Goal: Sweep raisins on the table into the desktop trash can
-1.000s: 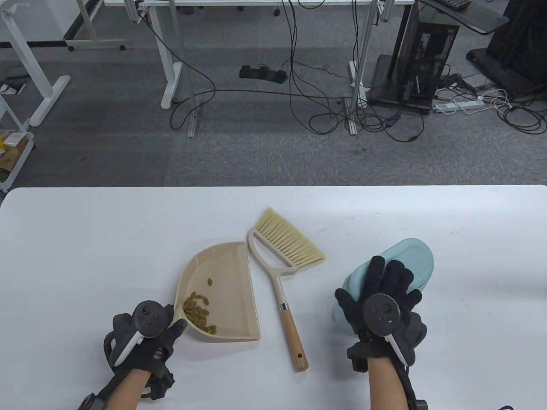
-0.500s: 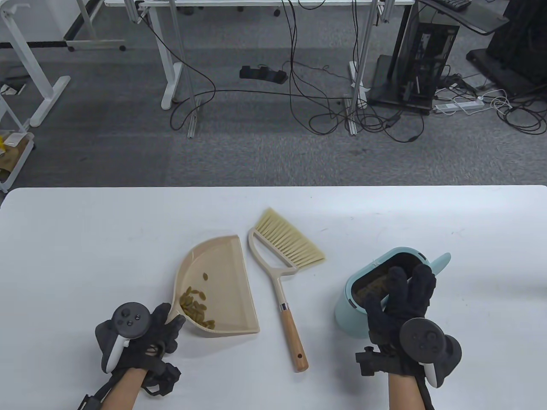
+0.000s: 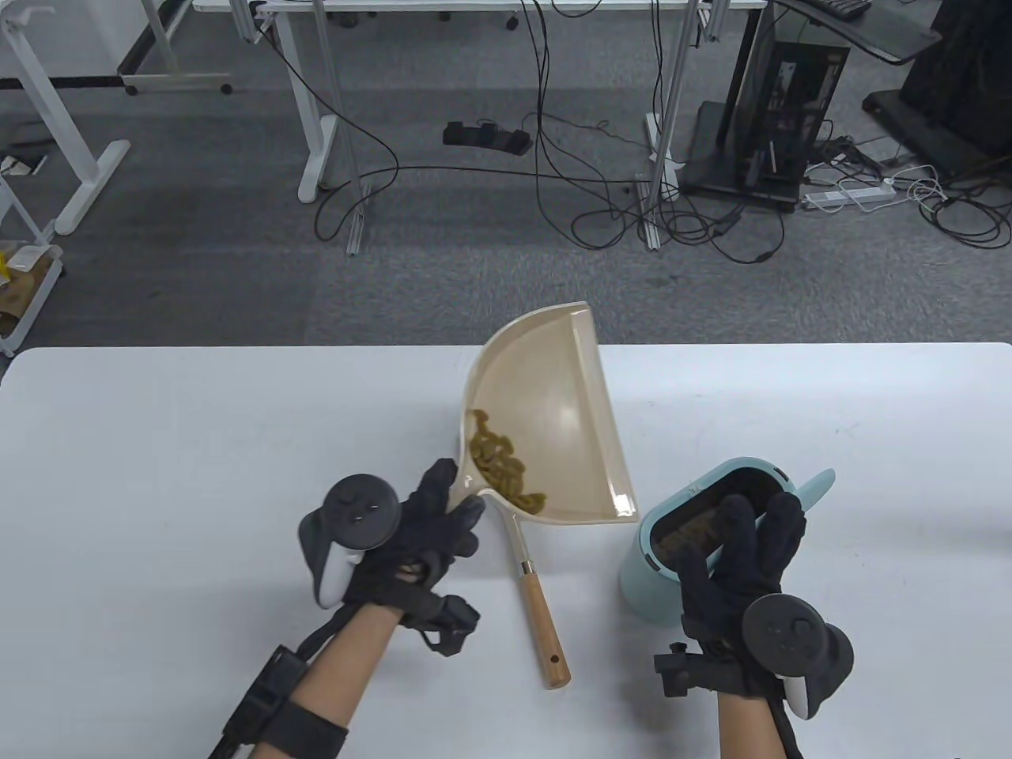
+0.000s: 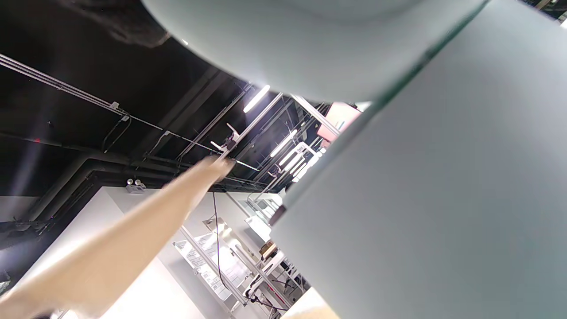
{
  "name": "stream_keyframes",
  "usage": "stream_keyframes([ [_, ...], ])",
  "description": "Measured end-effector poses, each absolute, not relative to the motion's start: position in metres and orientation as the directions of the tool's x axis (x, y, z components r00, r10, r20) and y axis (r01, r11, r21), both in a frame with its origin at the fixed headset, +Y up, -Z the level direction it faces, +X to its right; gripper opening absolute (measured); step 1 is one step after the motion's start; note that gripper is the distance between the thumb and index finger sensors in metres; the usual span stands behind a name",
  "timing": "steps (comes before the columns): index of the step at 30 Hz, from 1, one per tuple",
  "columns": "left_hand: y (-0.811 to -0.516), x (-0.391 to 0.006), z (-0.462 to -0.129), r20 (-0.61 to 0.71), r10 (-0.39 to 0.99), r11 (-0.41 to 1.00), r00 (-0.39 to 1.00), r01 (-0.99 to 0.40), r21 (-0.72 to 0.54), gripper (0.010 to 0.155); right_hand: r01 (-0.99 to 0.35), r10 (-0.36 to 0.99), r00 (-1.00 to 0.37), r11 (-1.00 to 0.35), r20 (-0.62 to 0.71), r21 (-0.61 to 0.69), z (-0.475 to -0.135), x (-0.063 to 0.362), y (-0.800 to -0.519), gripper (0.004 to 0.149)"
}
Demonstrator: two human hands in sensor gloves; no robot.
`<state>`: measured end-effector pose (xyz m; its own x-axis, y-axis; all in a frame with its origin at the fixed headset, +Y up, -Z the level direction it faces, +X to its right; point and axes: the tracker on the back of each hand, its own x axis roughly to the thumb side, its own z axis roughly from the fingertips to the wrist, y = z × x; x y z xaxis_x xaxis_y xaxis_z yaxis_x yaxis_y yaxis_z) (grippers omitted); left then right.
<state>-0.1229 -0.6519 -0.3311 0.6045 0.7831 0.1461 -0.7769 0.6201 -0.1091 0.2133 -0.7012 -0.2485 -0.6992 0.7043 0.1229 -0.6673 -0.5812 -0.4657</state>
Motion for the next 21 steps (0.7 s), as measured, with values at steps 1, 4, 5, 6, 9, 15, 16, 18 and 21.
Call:
stream_keyframes([
  [1, -0.649, -0.111, -0.332, 0.176, 0.759, 0.647, 0.626, -0.756, -0.101, 0.071, -0.669, 0.706, -0.697, -0.579, 0.124, -0.465, -0.248, 0.213, -0.701, 0.070],
  [4, -0.641, -0.077, -0.328, 0.308, 0.646, 0.743, 0.699, -0.668, -0.040, 0.076, -0.678, 0.712, -0.690, -0.572, 0.131, -0.463, -0.248, 0.214, -0.702, 0.070],
  [5, -0.638, -0.067, -0.325, 0.371, 0.571, 0.784, 0.732, -0.620, 0.016, 0.077, -0.681, 0.715, -0.687, -0.568, 0.133, -0.462, -0.248, 0.214, -0.702, 0.070],
  [6, -0.636, -0.062, -0.322, 0.413, 0.509, 0.812, 0.755, -0.580, 0.061, 0.078, -0.684, 0.717, -0.684, -0.566, 0.135, -0.461, -0.248, 0.214, -0.702, 0.070],
  [9, -0.627, -0.045, -0.314, 0.535, 0.325, 0.853, 0.779, -0.486, 0.190, 0.077, -0.691, 0.723, -0.677, -0.558, 0.139, -0.460, -0.248, 0.213, -0.702, 0.070],
  [15, -0.623, -0.036, -0.310, 0.570, 0.198, 0.872, 0.797, -0.409, 0.268, 0.074, -0.695, 0.726, -0.672, -0.554, 0.142, -0.459, -0.248, 0.214, -0.702, 0.070],
  [16, -0.624, -0.038, -0.311, 0.564, 0.210, 0.872, 0.799, -0.413, 0.261, 0.074, -0.695, 0.726, -0.673, -0.554, 0.142, -0.459, -0.248, 0.214, -0.703, 0.070],
  [18, -0.626, -0.041, -0.312, 0.556, 0.216, 0.874, 0.802, -0.413, 0.256, 0.074, -0.693, 0.725, -0.674, -0.555, 0.141, -0.459, -0.248, 0.214, -0.702, 0.070],
  [21, -0.630, -0.054, -0.316, 0.524, 0.260, 0.875, 0.811, -0.427, 0.226, 0.077, -0.693, 0.725, -0.674, -0.556, 0.141, -0.459, -0.249, 0.214, -0.703, 0.070],
])
